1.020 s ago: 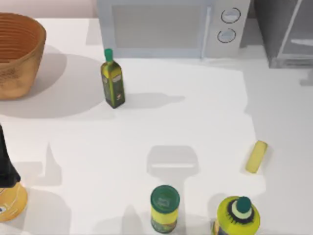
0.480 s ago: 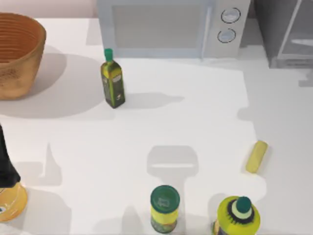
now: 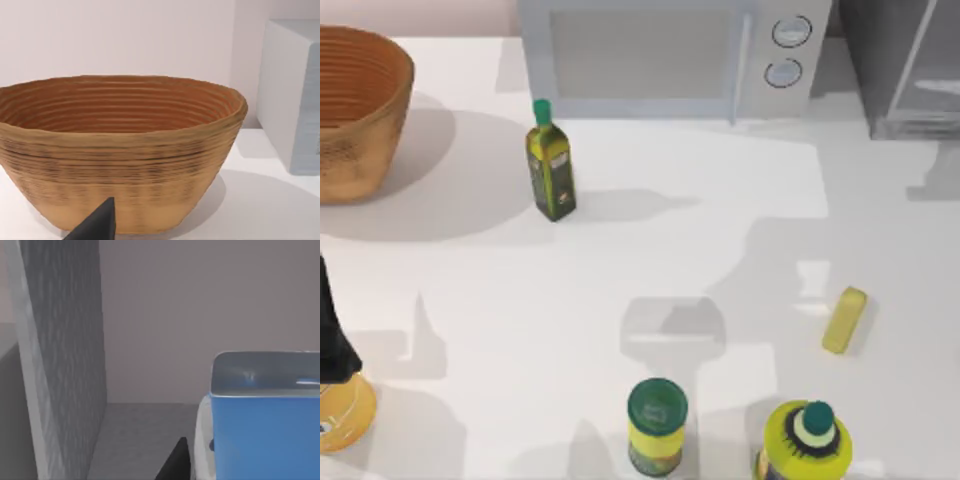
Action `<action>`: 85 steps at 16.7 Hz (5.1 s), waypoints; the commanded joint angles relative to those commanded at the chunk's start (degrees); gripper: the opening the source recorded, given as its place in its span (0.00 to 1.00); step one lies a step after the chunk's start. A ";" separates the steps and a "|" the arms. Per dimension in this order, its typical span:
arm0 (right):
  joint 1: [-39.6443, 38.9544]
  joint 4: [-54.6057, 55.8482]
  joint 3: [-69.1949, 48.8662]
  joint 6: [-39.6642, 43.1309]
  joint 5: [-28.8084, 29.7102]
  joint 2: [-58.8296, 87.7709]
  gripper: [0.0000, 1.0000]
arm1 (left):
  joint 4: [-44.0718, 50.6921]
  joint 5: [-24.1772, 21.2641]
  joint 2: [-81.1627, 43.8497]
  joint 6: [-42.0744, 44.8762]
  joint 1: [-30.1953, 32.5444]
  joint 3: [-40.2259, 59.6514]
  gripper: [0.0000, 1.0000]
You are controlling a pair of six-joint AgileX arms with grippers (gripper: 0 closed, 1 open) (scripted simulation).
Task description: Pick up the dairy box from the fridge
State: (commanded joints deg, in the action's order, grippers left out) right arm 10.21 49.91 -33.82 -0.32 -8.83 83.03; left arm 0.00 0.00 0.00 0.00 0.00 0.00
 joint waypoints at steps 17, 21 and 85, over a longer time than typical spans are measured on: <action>-10.13 -49.59 33.63 0.31 8.76 -82.58 0.00 | 0.00 0.00 0.00 0.00 0.00 0.00 1.00; -10.21 -49.91 33.82 0.32 8.83 -83.02 0.00 | 0.00 0.00 0.00 0.00 0.00 0.00 1.00; -37.53 36.79 -15.62 -0.45 -6.12 52.77 0.68 | 0.00 0.00 0.00 0.00 0.00 0.00 1.00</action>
State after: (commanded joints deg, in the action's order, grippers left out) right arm -27.32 86.70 -49.44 -0.78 -14.95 135.79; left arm 0.00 0.00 0.00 0.00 0.00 0.00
